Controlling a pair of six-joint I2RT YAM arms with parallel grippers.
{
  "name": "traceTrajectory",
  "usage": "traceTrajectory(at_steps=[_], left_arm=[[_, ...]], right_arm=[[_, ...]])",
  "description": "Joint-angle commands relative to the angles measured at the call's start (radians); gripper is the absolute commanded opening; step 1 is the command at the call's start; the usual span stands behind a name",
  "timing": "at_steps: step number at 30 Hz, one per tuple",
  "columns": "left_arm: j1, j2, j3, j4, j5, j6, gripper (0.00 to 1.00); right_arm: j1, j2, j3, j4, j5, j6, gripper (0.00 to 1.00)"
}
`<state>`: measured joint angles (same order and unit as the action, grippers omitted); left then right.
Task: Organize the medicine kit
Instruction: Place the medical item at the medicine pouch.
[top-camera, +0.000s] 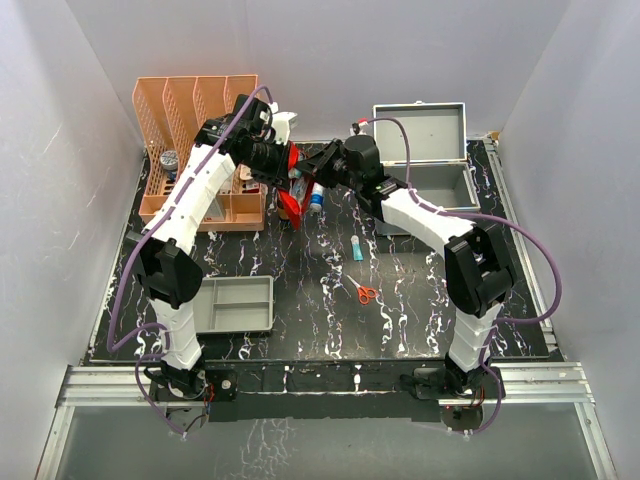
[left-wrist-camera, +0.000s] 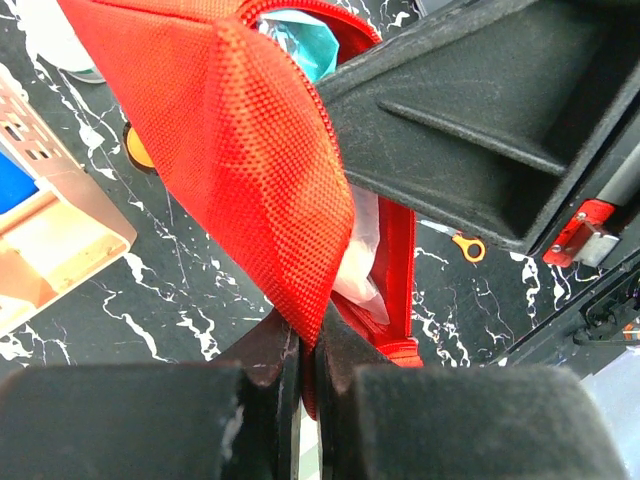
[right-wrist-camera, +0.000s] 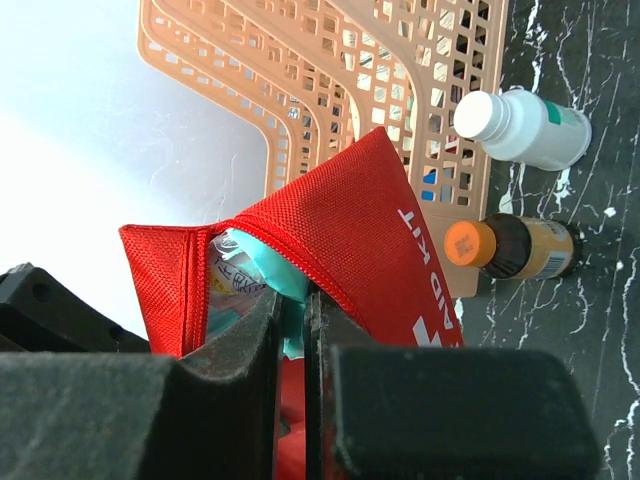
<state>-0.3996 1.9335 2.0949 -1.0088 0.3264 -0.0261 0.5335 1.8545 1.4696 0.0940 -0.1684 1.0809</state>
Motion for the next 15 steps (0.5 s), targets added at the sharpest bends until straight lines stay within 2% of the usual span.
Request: traceTrajectory(at_steps=[1,9,15], left_arm=[[-0.019,-0.072,0.015,-0.043,0.071,0.007,0.0],[-0.025,-0.07,0.014,-0.042,0.095,0.008,0.0],[-0.028,-0.07,0.016,-0.042,0.107,0.009,0.0]], right_arm=[[-0.009,-0.001,-0.003,0.211,0.0,0.099,0.0],[-0.009,0.044,-0.002,0.28,-0.034,0.171,0.0],[-0.004,0.072,0.035,0.219,-0.056,0.154,0.0]])
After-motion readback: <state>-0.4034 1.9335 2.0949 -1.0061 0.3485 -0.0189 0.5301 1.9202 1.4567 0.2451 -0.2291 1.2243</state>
